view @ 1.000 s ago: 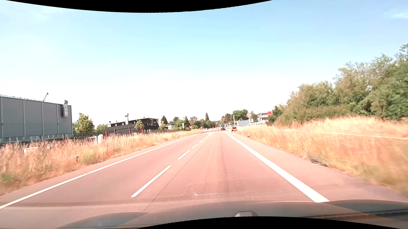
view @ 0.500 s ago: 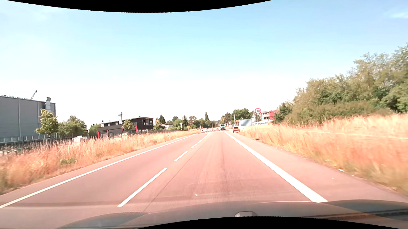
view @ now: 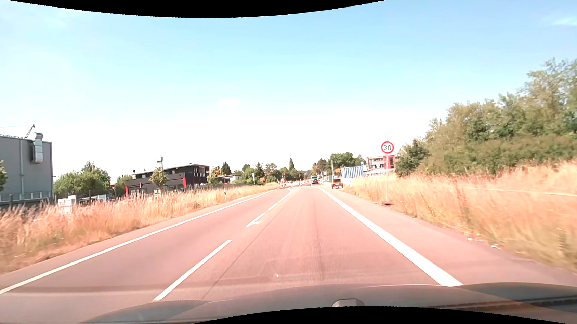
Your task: Follow the waypoints while adhering to traffic rules and regulations
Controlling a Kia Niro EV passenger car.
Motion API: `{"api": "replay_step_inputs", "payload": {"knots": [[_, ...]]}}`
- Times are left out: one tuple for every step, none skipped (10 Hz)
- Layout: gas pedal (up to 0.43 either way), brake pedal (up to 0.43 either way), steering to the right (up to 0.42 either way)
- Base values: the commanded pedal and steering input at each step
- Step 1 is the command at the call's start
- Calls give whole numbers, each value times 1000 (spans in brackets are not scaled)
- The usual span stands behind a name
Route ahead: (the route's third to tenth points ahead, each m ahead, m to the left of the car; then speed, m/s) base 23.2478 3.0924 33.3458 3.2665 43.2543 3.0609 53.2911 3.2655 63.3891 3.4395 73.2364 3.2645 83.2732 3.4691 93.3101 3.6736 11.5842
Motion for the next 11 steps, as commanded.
{"api": "replay_step_inputs", "payload": {"knots": [[0, 183, -4], [0, 177, -4], [0, 177, -4], [0, 171, -4], [0, 171, -4], [0, 171, -4], [0, 171, -4], [0, 165, -4], [0, 165, -4], [0, 165, -4], [0, 159, -4]]}}
